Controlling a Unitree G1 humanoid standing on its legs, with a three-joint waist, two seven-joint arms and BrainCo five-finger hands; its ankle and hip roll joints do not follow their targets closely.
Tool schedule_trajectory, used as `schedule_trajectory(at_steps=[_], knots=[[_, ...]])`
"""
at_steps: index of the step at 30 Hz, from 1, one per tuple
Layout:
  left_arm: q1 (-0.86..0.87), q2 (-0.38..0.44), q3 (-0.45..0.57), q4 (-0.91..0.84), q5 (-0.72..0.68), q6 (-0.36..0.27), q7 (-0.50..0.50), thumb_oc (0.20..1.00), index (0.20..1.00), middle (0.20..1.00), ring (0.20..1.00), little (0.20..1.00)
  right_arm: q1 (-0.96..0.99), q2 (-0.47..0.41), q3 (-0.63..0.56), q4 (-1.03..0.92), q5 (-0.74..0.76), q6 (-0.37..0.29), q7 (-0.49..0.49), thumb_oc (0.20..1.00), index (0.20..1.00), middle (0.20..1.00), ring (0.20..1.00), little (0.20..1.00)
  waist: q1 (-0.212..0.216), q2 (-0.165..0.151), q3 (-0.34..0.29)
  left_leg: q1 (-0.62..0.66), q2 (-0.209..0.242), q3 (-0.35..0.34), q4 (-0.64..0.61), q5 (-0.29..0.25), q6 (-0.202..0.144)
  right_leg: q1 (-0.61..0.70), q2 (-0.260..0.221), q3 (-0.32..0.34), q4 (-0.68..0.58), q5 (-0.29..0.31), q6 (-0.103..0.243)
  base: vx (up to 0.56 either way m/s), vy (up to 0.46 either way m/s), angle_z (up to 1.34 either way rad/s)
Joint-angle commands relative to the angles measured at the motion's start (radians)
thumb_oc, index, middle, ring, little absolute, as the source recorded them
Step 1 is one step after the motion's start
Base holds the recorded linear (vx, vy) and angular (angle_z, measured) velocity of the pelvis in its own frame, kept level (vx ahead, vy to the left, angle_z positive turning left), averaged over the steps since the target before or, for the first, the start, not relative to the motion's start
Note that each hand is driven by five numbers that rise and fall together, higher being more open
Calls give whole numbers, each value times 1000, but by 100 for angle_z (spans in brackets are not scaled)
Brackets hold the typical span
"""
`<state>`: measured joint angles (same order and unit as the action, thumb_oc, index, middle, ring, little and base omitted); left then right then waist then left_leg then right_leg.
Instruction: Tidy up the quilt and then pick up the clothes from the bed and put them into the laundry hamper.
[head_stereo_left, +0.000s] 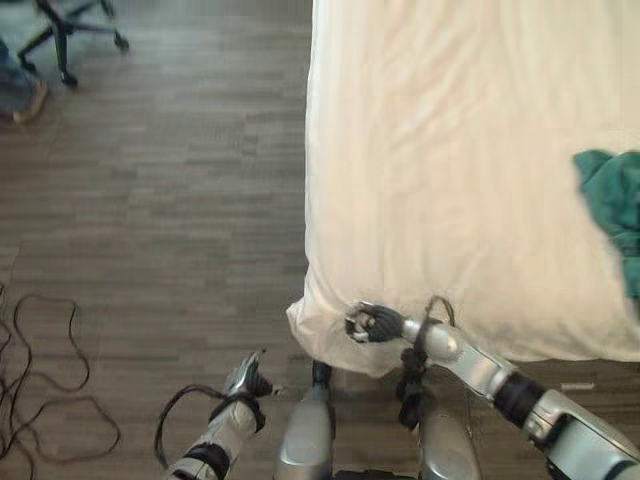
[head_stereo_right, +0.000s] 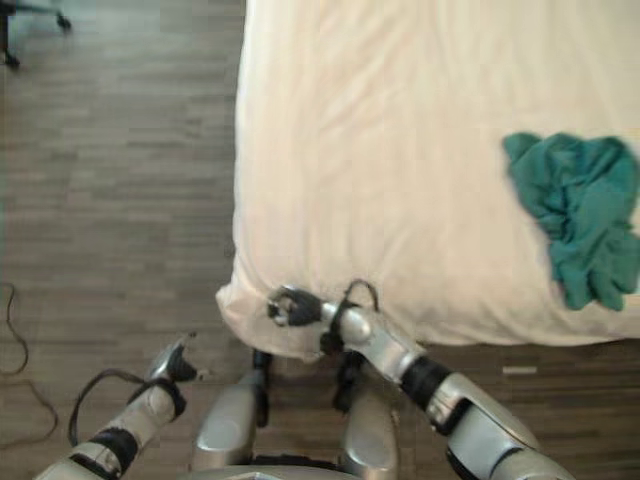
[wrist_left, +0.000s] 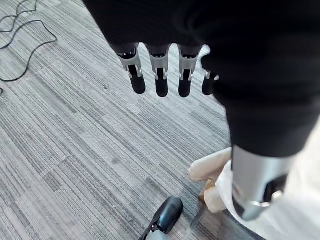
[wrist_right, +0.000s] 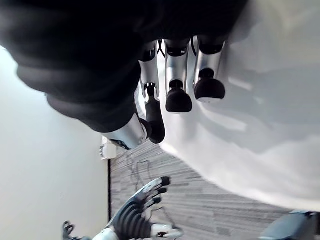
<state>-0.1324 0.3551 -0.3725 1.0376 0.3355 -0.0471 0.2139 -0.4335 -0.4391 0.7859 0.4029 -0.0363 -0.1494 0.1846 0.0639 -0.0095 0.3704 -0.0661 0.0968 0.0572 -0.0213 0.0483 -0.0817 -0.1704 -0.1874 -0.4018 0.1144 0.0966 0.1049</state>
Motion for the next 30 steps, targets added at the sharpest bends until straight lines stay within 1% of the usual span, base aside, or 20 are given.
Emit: schedule_trajectory(at_steps=[1,2,4,5,10,13,14,15,17,18,19,20,22,23,24,25,27,28,29,30], knots=[[8,27,-2,39,35,3,-3,1000,1000,1000,1000,1000,-17,-47,-86,-54,99,-3,-58,200,200,200,200,200,-3,-52,-21,24,53,-9,36,-71,-53,49,-106,50,-69,-10,110,87,19,-28],[25,19,8,46,25,1,-1,1000,1000,1000,1000,1000,-28,-38,-159,-108,176,-22,-107,200,200,200,200,200,-13,-48,-34,40,51,2,29,-72,-50,50,-104,64,-70,-11,110,60,29,-28],[30,15,13,44,17,1,1,1000,1000,1000,1000,1000,-33,-28,-185,-115,198,-26,-123,200,200,200,200,200,-17,-46,-34,38,50,4,32,-73,-49,43,-105,70,-66,-10,110,32,25,-21],[27,3,23,44,-20,0,11,1000,1000,1000,1000,1000,-57,-8,-262,-157,242,-41,-185,200,200,200,200,200,-23,-35,-13,19,46,3,46,-74,-46,16,-111,84,-42,-13,110,-24,20,-24],[-2,-33,36,2,-134,-4,50,1000,1000,1000,1000,1000,-73,-21,-380,-130,176,-32,-324,200,200,200,200,200,-43,5,98,-113,30,-2,173,-87,-48,-105,-149,122,56,-26,102,-94,12,-7],[-11,-42,51,-23,-186,-7,70,1000,1000,1000,1000,1000,-54,-18,-403,-70,157,-22,-359,200,200,200,200,200,-51,7,117,-142,24,-11,200,-100,-46,-140,-138,148,59,-24,99,-75,52,0],[-8,-48,64,-53,-228,-15,85,1000,1000,1000,1000,1000,-38,-23,-410,24,114,-14,-391,200,200,200,200,200,-46,-11,135,-163,-20,-97,244,-135,-52,-170,-110,189,46,-18,94,-105,124,-22],[-9,-47,64,-53,-229,-15,85,1000,1000,1000,1000,1000,-39,-22,-410,24,114,-14,-391,200,200,200,200,200,-47,-13,133,-166,-22,-97,242,-132,-51,-172,-112,189,44,-14,95,-114,139,-33],[-10,-51,66,-58,-241,-15,89,1000,1000,1000,1000,1000,-35,-22,-410,51,97,-11,-401,200,200,200,200,200,-44,-25,138,-160,-42,-153,252,-154,-49,-184,-94,212,38,-13,92,-78,83,-81],[-13,-52,65,-60,-252,-15,97,1000,1000,1000,1000,1000,-30,-22,-410,95,84,-7,-413,200,200,200,200,200,-41,-42,142,-142,-69,-235,252,-193,-40,-211,-63,252,33,-11,88,-153,82,-113],[-37,-60,61,-37,-252,-7,88,1000,1000,1000,1000,1000,6,-12,-434,154,84,8,-417,200,200,200,200,200,-45,-63,137,-102,-99,-328,241,-246,-9,-231,-26,311,22,-9,84,-176,90,-95],[-48,-62,66,-32,-252,-5,87,1000,1000,1000,1000,1000,64,-11,-469,167,88,12,-417,200,200,200,200,200,-53,-69,135,-86,-115,-339,246,-260,5,-224,-24,316,19,-3,88,-144,52,-134],[-57,-64,68,-11,-245,-3,80,1000,1000,1000,1000,1000,119,-11,-511,179,84,19,-425,200,200,200,200,200,-73,-82,127,-64,-122,-333,231,-260,9,-213,-38,320,2,13,97,-91,105,-90],[-59,-65,72,7,-221,5,70,1000,1000,1000,1000,1000,203,-1,-562,194,81,32,-426,200,200,200,200,200,-105,-99,109,-28,-150,-310,218,-272,23,-200,-48,333,-44,62,125,-65,137,-7],[-59,-66,71,7,-220,5,70,1000,1000,1000,1000,1000,206,-1,-562,192,81,33,-426,200,200,200,200,200,-103,-99,110,-26,-150,-308,216,-272,23,-198,-48,334,-47,64,125,-129,226,-8],[-75,-65,78,62,-189,18,57,1000,1000,1000,1000,1000,279,15,-593,220,70,45,-418,200,200,200,200,200,-142,-111,82,5,-154,-257,191,-266,31,-188,-53,343,-110,124,152,-147,152,-40],[-75,-55,76,79,-165,24,37,1000,1000,1000,1000,1000,320,30,-600,285,51,57,-412,200,200,200,200,200,-141,-96,54,-6,-132,-189,188,-248,30,-164,-39,289,-123,84,141,-253,138,-78],[-66,-49,80,84,-155,29,26,1000,1000,1000,1000,1000,337,42,-592,328,39,65,-406,523,523,523,523,523,-138,-89,37,-9,-114,-151,175,-228,35,-144,-36,266,-99,54,124,-258,72,-154],[-58,-39,86,81,-155,32,22,1000,1000,1000,1000,1000,350,52,-588,358,28,71,-398,1000,1000,1000,1000,1000,-133,-86,22,-6,-100,-124,157,-203,38,-130,-33,256,-67,33,114,-245,50,-180],[-45,-31,92,86,-152,33,15,1000,1000,1000,1000,1000,362,58,-586,391,20,81,-390,1000,1000,1000,1000,1000,-120,-79,4,-1,-80,-97,141,-185,38,-96,-27,236,-27,4,105,-228,7,-195]])
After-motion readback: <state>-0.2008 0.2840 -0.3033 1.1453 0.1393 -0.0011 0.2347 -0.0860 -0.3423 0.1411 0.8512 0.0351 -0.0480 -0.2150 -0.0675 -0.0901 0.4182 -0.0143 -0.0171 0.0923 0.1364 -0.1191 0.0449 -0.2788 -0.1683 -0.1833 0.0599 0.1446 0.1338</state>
